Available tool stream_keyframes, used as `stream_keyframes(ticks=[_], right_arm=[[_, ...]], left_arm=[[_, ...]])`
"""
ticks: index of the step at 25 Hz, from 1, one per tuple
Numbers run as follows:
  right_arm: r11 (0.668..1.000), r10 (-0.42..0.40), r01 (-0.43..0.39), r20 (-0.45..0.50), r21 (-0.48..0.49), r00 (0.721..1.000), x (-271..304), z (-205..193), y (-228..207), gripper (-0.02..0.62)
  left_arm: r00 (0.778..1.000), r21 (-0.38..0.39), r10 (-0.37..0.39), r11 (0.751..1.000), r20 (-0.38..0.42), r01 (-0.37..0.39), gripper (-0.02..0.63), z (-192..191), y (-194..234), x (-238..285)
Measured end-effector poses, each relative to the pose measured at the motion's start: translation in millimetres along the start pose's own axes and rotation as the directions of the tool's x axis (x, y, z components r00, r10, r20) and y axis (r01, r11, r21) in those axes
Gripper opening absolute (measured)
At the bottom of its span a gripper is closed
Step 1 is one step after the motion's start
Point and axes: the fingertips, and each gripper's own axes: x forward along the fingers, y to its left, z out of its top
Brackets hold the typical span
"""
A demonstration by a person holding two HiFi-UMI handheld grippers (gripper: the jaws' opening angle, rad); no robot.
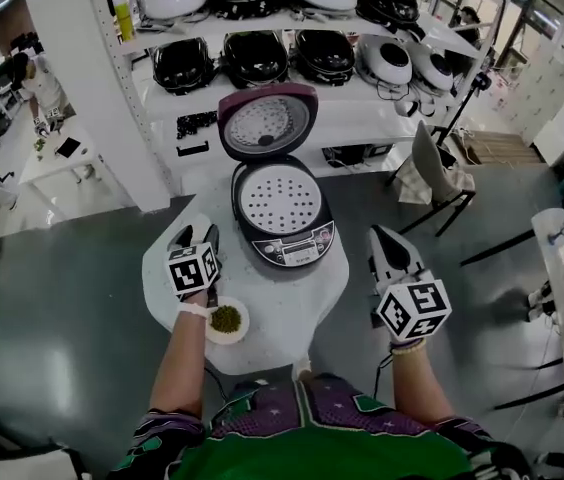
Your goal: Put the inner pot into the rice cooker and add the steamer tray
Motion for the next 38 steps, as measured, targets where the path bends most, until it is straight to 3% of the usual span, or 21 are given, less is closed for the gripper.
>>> stream_keyframes(ticks=[7,13,18,21,25,30,38], right_arm=[[0.998,0.055,-0.054,0.024,-0.011,0.998,-8,8,50,0.006],[0.995,0.096,-0.095,0.044,-0.022,0.994,-16,14,96,0.006],[0.995,0.100,-0.098,0.057,-0.037,0.993,-33,22,122,0.006],[0.994,0.096,-0.093,0.064,-0.054,0.993,-45,30,132,0.006],[0.994,0.098,-0.093,0.080,-0.065,0.992,-54,40,133,0.006],[0.991,0.121,-0.113,0.110,-0.073,0.987,-70,50,125,0.006],[0.985,0.161,-0.150,0.145,-0.087,0.976,-123,64,92,0.006]], left_arm=[[0.996,0.063,-0.001,0.998,0.085,-0.005,0.261,2,10,-80],[0.985,0.073,0.004,0.997,0.173,-0.017,0.258,7,24,-150],[0.965,0.069,-0.021,0.998,0.261,0.003,0.253,15,31,-206],[0.941,0.079,-0.063,0.996,0.333,0.039,0.235,26,30,-238],[0.914,0.100,-0.089,0.994,0.395,0.054,0.227,39,23,-269],[0.896,0.106,-0.065,0.994,0.439,0.021,0.213,44,9,-303],[0.855,0.069,0.023,0.995,0.518,-0.069,0.076,41,-38,-351]])
